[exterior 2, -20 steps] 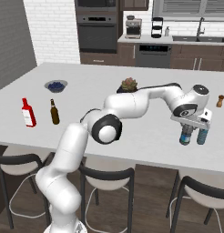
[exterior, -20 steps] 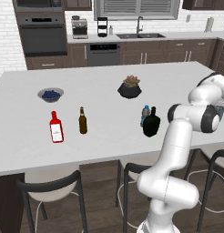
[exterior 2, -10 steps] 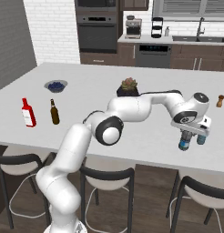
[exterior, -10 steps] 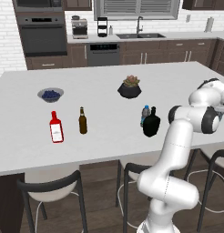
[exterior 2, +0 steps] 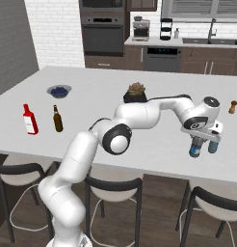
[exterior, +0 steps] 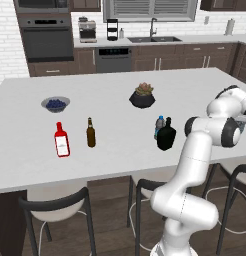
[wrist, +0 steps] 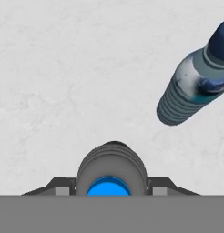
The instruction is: Move the plastic bottles in the middle to the plastics group, and the glass bottles in the middle to the glass group.
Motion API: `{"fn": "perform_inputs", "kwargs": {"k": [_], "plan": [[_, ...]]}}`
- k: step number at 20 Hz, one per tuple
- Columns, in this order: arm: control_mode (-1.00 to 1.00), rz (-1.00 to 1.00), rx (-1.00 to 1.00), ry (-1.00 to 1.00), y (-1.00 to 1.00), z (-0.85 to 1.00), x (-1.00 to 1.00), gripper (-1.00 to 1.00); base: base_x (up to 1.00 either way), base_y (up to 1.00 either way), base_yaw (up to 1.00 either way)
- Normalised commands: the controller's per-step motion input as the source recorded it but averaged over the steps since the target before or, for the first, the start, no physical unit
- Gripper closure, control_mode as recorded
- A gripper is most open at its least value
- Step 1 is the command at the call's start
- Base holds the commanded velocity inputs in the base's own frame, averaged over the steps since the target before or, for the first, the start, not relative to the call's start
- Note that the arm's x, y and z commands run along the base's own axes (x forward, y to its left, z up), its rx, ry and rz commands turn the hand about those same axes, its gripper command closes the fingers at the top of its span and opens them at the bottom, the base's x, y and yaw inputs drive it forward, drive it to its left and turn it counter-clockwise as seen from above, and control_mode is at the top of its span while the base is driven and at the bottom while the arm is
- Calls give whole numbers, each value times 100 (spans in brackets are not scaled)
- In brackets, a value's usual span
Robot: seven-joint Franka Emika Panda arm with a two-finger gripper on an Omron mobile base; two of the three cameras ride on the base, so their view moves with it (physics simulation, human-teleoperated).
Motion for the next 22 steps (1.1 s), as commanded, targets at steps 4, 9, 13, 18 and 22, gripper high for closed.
{"fn": "perform_inputs", "kwargs": {"k": [4,9,13,18,22], "plan": [[-100,0,0,0,-1,10,28,100,0,0,0],[-100,0,0,0,-8,6,6,100,0,0,0],[-100,0,0,0,-5,0,0,100,0,0,0],[-100,0,0,0,0,-6,0,100,0,0,0],[-100,0,0,0,0,0,0,-100,0,0,0]]}}
